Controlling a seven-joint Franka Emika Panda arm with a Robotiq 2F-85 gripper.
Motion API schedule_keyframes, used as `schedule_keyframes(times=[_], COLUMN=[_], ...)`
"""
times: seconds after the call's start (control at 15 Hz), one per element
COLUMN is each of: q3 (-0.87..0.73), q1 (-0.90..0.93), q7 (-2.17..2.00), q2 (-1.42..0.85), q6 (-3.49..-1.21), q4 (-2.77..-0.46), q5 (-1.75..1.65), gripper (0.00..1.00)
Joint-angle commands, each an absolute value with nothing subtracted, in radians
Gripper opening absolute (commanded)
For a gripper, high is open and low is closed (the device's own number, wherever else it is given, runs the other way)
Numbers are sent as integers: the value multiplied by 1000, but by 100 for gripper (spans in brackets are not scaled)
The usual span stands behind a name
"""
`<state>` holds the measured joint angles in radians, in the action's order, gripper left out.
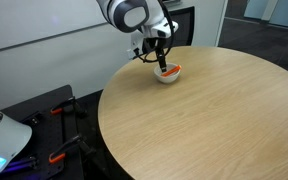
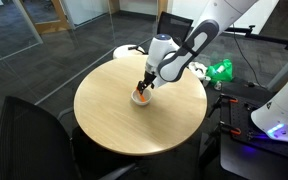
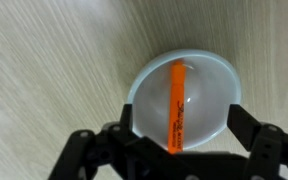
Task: Take the marker out of the bowl and put it on the table
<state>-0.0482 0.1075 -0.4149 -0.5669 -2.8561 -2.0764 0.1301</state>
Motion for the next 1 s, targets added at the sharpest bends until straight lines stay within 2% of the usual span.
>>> schedule_keyframes(times=[0.0,0.27,0.33,0.73,0.87,0.93], q3=[-57,-57,-58,-57,-57,-61], q1=[117,115,115,108,109,114], q7=[-400,-397,-397,-393,-393,-398], q2=[-619,-662,-674,-734,-749,-755], q6=[-2853,-2847,-2842,-2821,-2811,-2809], q4=[-2008,-1953,-1937,-1862,-1843,-1836], q5=[139,140,140,143,142,141], gripper=[82,65,68,63,57,45])
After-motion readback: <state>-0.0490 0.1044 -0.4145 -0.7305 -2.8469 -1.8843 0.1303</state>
